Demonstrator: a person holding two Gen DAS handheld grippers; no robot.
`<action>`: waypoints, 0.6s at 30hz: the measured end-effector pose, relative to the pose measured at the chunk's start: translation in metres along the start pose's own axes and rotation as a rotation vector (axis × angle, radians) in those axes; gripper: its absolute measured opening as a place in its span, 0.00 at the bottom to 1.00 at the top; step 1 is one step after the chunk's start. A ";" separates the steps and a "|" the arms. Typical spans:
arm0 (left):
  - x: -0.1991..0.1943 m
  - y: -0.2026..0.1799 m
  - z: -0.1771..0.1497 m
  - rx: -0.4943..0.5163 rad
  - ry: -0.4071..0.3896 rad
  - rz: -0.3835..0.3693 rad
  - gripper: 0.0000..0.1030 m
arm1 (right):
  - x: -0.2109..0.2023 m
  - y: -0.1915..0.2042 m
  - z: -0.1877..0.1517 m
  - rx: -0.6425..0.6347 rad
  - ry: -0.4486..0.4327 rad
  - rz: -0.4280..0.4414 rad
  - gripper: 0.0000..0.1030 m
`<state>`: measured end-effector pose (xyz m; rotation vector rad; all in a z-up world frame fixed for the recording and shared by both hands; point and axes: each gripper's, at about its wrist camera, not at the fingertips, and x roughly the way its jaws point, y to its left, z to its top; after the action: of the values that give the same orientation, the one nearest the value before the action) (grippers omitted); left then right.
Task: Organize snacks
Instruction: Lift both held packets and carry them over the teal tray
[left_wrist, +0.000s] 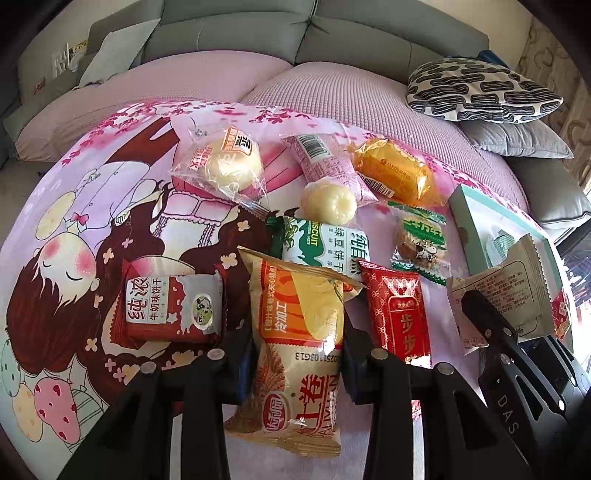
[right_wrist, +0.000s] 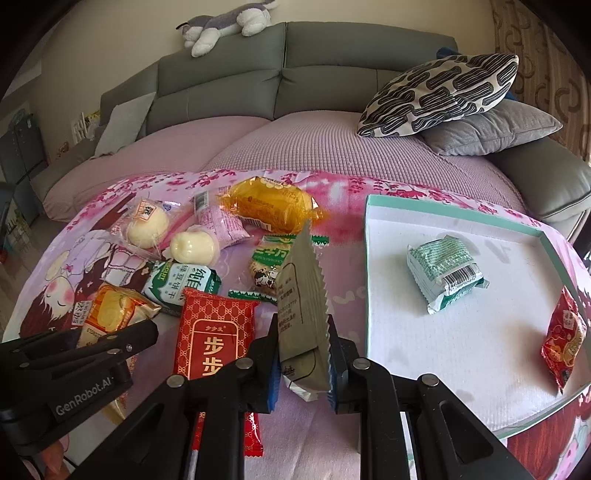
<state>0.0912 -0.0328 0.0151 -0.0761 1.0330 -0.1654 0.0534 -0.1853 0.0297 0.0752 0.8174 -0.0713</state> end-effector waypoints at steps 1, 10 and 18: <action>-0.005 0.000 0.001 0.002 -0.013 0.001 0.38 | -0.004 0.000 0.001 0.001 -0.010 0.003 0.20; -0.039 -0.008 0.007 0.015 -0.113 -0.023 0.38 | -0.036 -0.002 0.009 0.003 -0.091 -0.001 0.20; -0.042 -0.032 0.007 0.058 -0.116 -0.057 0.38 | -0.041 -0.011 0.010 0.025 -0.093 -0.010 0.20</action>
<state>0.0727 -0.0571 0.0585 -0.0623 0.9106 -0.2401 0.0318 -0.1956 0.0658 0.0904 0.7239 -0.0937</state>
